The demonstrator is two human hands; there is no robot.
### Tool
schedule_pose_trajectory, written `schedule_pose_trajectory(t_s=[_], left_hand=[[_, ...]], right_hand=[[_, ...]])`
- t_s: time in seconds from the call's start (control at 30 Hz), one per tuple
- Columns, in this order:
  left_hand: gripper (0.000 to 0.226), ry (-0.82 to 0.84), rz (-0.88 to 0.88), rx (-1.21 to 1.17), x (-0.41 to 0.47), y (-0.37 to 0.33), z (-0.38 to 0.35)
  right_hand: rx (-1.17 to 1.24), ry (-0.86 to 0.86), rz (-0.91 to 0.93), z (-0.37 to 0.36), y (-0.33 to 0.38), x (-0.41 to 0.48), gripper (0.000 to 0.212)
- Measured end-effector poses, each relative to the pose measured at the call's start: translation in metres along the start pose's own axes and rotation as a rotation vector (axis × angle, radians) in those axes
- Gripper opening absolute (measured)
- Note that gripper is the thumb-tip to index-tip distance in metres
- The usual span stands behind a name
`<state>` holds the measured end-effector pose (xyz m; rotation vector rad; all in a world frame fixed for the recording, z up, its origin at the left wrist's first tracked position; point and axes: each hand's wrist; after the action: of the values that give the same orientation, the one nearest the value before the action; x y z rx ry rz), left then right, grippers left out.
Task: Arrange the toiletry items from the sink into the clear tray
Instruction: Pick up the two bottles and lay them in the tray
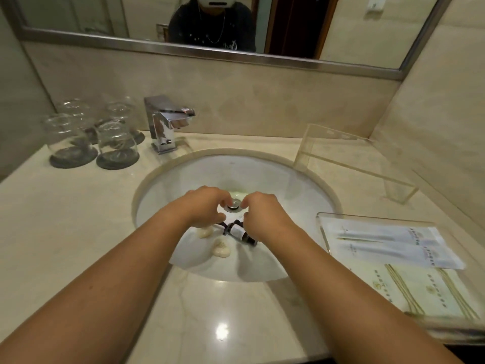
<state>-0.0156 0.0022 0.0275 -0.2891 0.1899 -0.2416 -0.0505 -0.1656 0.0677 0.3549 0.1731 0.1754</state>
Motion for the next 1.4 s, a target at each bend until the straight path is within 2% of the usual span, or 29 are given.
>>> schedule_pose_trajectory(t_s=[0.1, 0.27, 0.37, 0.5, 0.67, 0.9, 1.07, 1.2, 1.4], left_hand=[[0.035, 0.025, -0.012, -0.058, 0.016, -0.002, -0.002], [0.036, 0.101, -0.027, -0.124, 0.042, -0.012, -0.012], [0.035, 0.142, -0.029, -0.120, 0.055, -0.016, -0.019], [0.034, 0.202, -0.048, -0.116, 0.066, -0.025, -0.027], [0.038, 0.223, -0.062, -0.074, 0.069, -0.030, -0.035], [0.024, 0.194, -0.064, -0.061, 0.071, -0.032, -0.042], [0.039, 0.195, -0.041, -0.058, 0.073, -0.032, -0.049], [0.041, 0.209, -0.068, 0.002, 0.070, -0.035, -0.049], [0.042, 0.125, -0.071, -0.196, 0.066, -0.030, -0.032]], right_hand=[[-0.018, 0.062, -0.123, -0.017, -0.007, 0.010, 0.043], [0.010, 0.091, -0.216, -0.047, -0.026, 0.016, 0.039], [0.078, 0.088, -0.207, -0.050, -0.032, 0.020, 0.038], [0.053, 0.101, -0.195, -0.057, -0.034, 0.025, 0.032], [0.009, 0.094, -0.181, -0.071, -0.030, 0.032, 0.043], [0.016, 0.133, -0.221, -0.071, -0.027, 0.026, 0.051], [-0.024, 0.163, -0.236, -0.054, -0.022, 0.012, 0.040], [0.061, 0.100, -0.195, -0.032, -0.015, -0.005, 0.053], [0.036, -0.042, -0.084, -0.006, -0.008, -0.033, 0.027]])
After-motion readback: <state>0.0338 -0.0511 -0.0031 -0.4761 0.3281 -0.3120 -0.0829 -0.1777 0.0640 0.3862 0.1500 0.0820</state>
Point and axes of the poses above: each hand's wrist, its own x-axis towards the middle knuckle, its own z-axis out of the back of the hand, y = z × x
